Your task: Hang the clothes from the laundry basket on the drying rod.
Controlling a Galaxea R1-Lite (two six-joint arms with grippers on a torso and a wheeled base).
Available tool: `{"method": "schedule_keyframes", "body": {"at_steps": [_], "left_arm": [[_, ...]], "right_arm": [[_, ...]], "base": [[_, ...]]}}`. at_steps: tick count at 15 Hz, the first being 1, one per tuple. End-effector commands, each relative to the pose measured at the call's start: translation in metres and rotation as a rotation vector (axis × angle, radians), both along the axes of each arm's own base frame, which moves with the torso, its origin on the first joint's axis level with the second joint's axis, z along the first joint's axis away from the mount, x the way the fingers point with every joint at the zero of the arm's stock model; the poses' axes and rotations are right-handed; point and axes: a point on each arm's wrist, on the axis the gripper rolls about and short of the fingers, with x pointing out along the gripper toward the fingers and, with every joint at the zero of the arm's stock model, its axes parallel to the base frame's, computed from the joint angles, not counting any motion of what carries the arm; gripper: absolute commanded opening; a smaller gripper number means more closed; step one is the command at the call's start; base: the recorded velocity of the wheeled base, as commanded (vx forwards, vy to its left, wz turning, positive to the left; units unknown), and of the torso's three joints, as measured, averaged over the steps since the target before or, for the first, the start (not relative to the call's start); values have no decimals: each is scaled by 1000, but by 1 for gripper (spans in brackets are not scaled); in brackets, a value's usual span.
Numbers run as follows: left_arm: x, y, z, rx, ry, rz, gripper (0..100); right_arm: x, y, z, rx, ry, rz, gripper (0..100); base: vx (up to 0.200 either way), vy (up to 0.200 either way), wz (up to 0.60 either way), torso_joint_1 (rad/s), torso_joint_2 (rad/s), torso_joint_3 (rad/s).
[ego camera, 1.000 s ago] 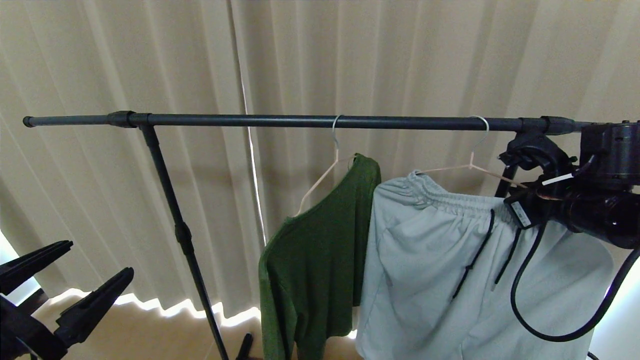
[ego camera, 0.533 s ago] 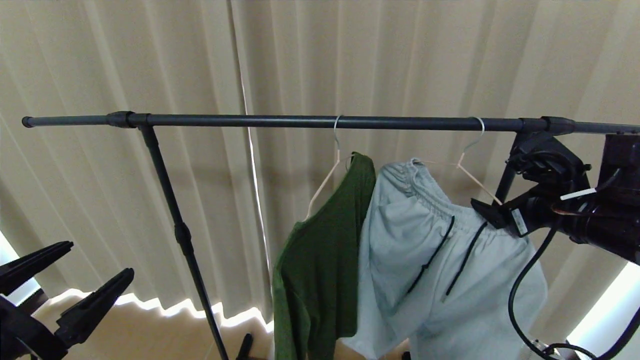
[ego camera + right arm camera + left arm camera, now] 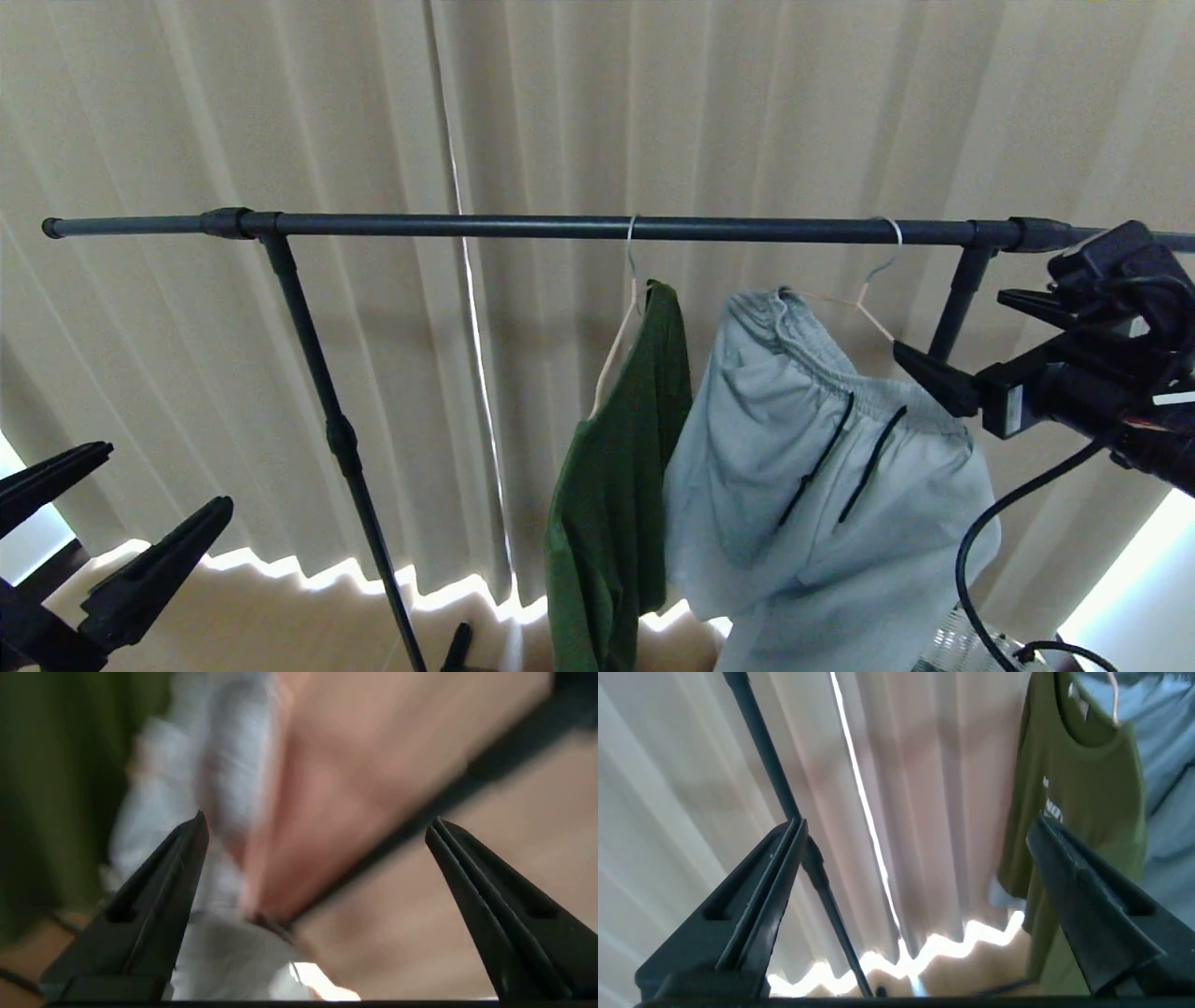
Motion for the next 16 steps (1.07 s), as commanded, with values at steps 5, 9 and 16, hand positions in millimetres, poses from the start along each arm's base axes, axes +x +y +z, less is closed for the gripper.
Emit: {"method": "schedule_keyframes", "body": {"at_steps": [5, 9, 16], "left_arm": [[-44, 3, -22, -10, -25, 180, 100], [-73, -1, -46, -25, 59, 234, 100], [-96, -5, -79, -77, 223, 153, 100]], "right_arm": [[-105, -26, -4, 46, -154, -15, 100], [-143, -34, -40, 88, -76, -22, 100], [-192, -45, -79, 206, 105, -47, 100]], "base": [[0, 0, 0, 0, 0, 0], [0, 0, 0, 0, 0, 0], [0, 0, 0, 0, 0, 0]]}}
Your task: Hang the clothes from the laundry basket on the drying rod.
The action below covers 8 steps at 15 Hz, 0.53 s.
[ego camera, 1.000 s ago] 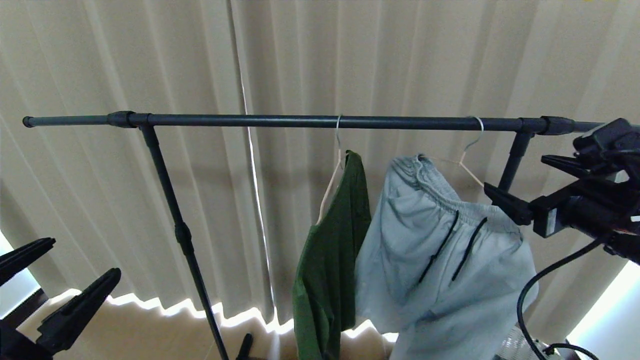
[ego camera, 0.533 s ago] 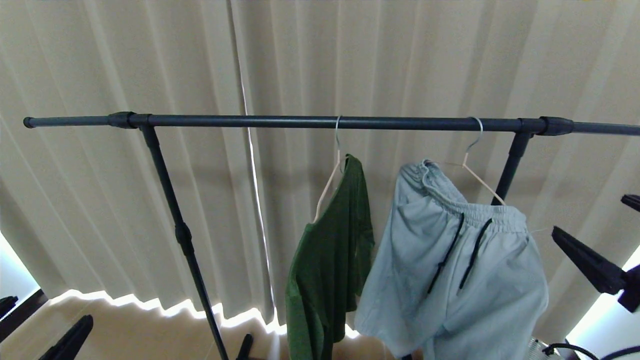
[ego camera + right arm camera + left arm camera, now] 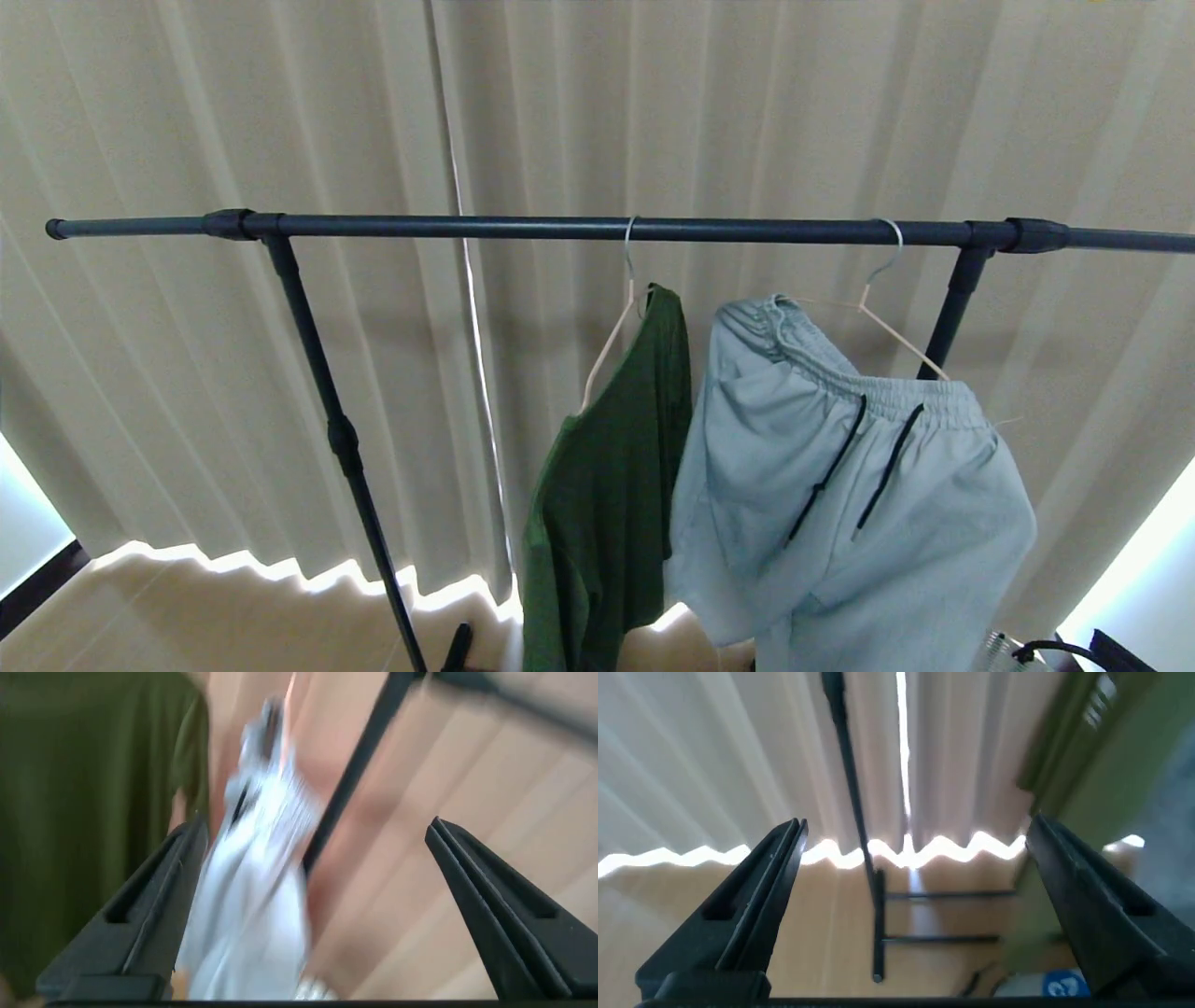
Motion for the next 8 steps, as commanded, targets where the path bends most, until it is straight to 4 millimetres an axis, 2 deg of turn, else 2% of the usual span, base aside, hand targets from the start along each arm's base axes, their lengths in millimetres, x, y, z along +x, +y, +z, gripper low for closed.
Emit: {"method": "schedule_keyframes", "body": {"at_steps": [1, 4, 5, 8], "left_arm": [[-5, -1, 0, -2, -61, -20, 100], [-7, -1, 0, -1, -74, -23, 100], [-6, -1, 0, -7, -64, -69, 100], [-5, -1, 0, -13, -44, -135, 100]], "right_arm": [[-14, -3, -9, 46, -46, -9, 100], [-17, -4, -20, 61, -29, -26, 100], [-22, -6, -34, 55, -15, -73, 100], [-29, -8, -45, 47, 16, -127, 100]], "base": [[0, 0, 0, 0, 0, 0], [0, 0, 0, 0, 0, 0], [0, 0, 0, 0, 0, 0], [0, 0, 0, 0, 0, 0]]}}
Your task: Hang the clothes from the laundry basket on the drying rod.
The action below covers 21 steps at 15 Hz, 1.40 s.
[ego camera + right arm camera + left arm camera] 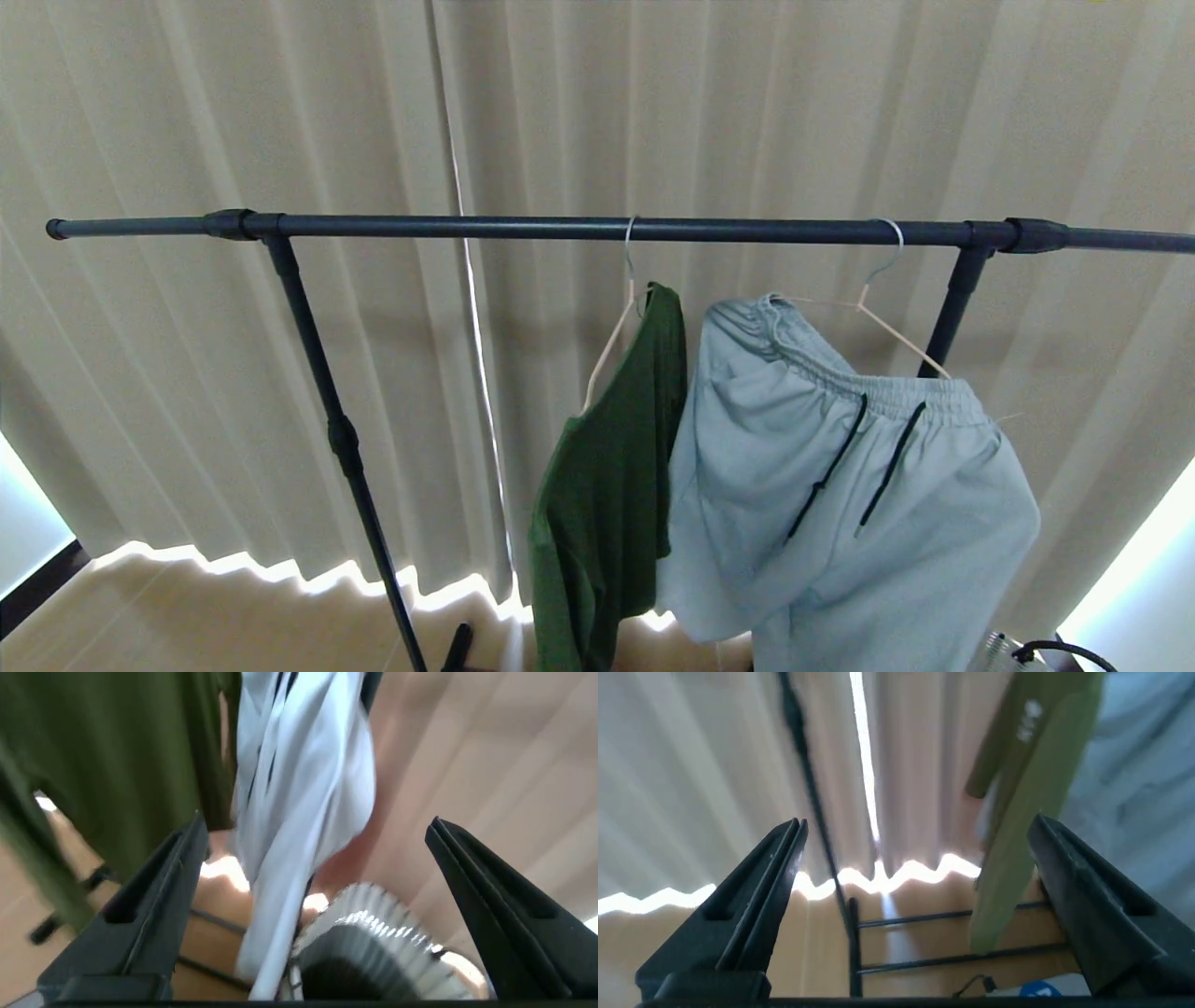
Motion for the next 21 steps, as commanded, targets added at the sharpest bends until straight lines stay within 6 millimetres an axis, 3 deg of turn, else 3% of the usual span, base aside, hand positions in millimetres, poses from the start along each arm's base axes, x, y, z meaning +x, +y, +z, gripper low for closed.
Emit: {"method": "schedule_keyframes", "body": {"at_steps": [1, 5, 12, 21], "left_arm": [[1, 0, 0, -10, 24, -28, 100], [-12, 0, -1, -8, -143, -13, 100], [-17, 1, -1, -93, -195, 25, 100], [-18, 1, -1, -95, -214, 22, 100]], "right_arm": [[-9, -2, -9, 2, 0, -38, 100], [-19, -3, -13, 71, -69, -93, 100], [-29, -2, -14, 79, -193, -220, 100], [-34, -2, -16, 79, -264, -159, 100]], "base": [[0, 0, 0, 0, 0, 0], [0, 0, 0, 0, 0, 0], [0, 0, 0, 0, 0, 0], [0, 0, 0, 0, 0, 0]]}}
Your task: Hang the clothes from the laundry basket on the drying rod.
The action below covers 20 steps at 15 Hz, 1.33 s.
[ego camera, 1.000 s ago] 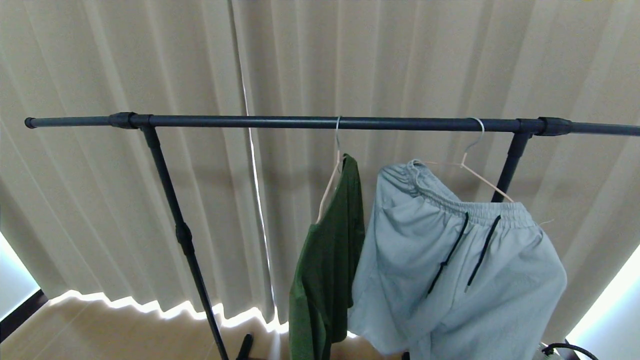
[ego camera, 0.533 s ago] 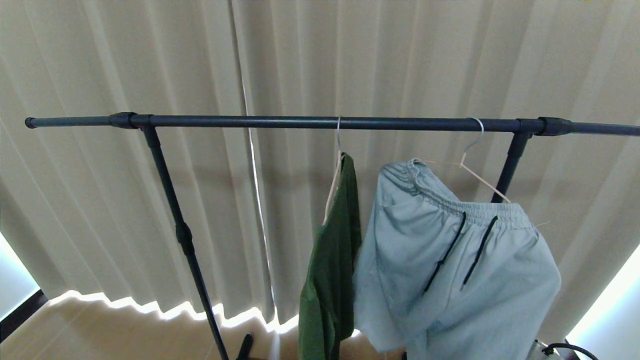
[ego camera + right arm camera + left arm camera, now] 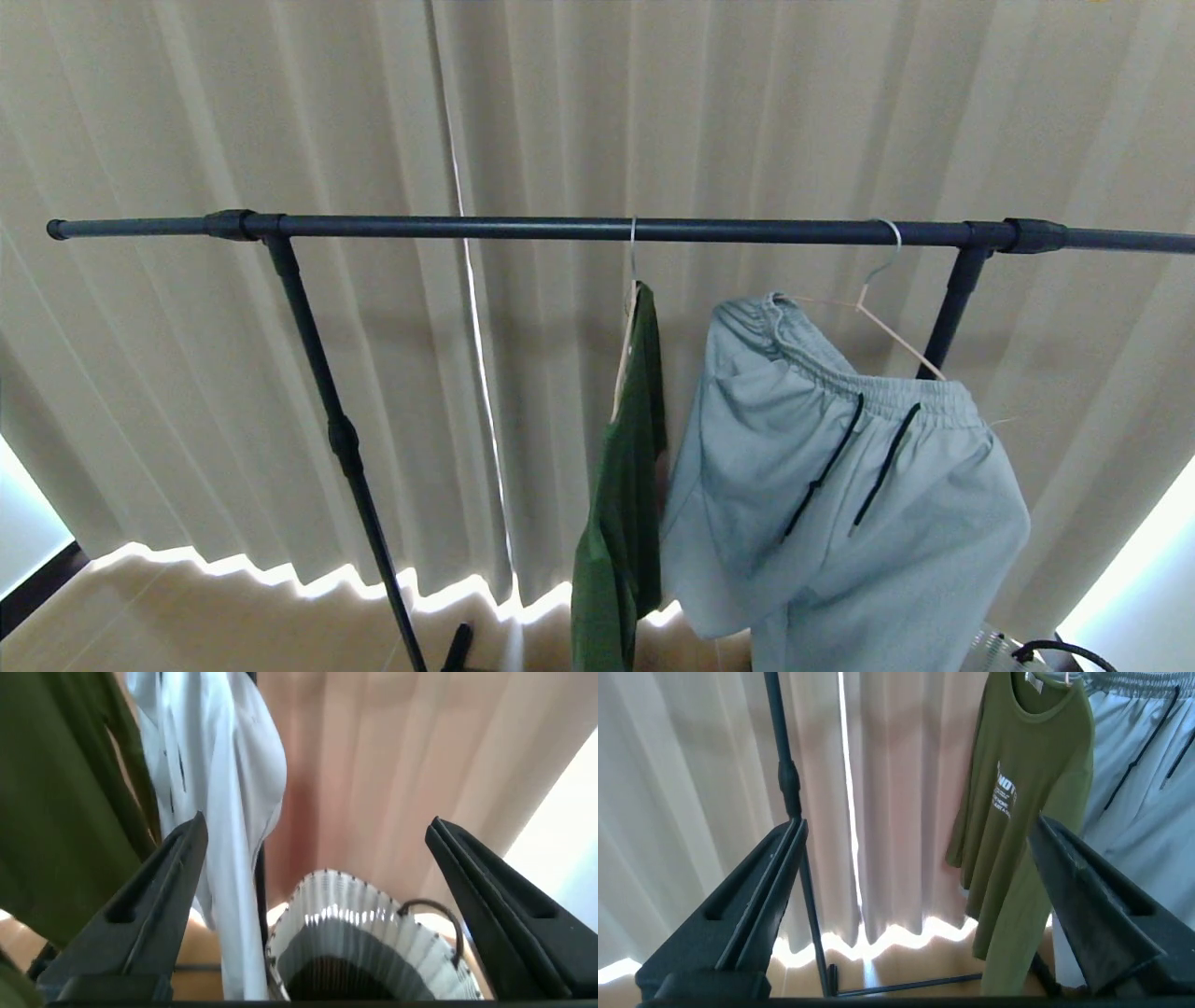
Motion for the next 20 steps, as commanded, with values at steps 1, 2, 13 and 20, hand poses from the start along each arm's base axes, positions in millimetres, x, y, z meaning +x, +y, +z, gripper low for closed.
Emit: {"method": "schedule_keyframes", "body": {"at_steps": [1, 2, 13, 20], "left_arm": [[0, 0, 0, -1, -2, 0, 100], [0, 0, 0, -1, -2, 0, 100], [0, 0, 0, -1, -2, 0, 100], [0, 0, 0, -1, -2, 0, 100]], "right_arm": [[0, 0, 0, -1, -2, 13, 100], [0, 1, 0, -3, -1, 36, 100], [0, 3, 0, -40, -4, 128, 100], [0, 3, 0, -30, -4, 123, 100]], "base": [[0, 0, 0, 0, 0, 0], [0, 0, 0, 0, 0, 0], [0, 0, 0, 0, 0, 0], [0, 0, 0, 0, 0, 0]]}}
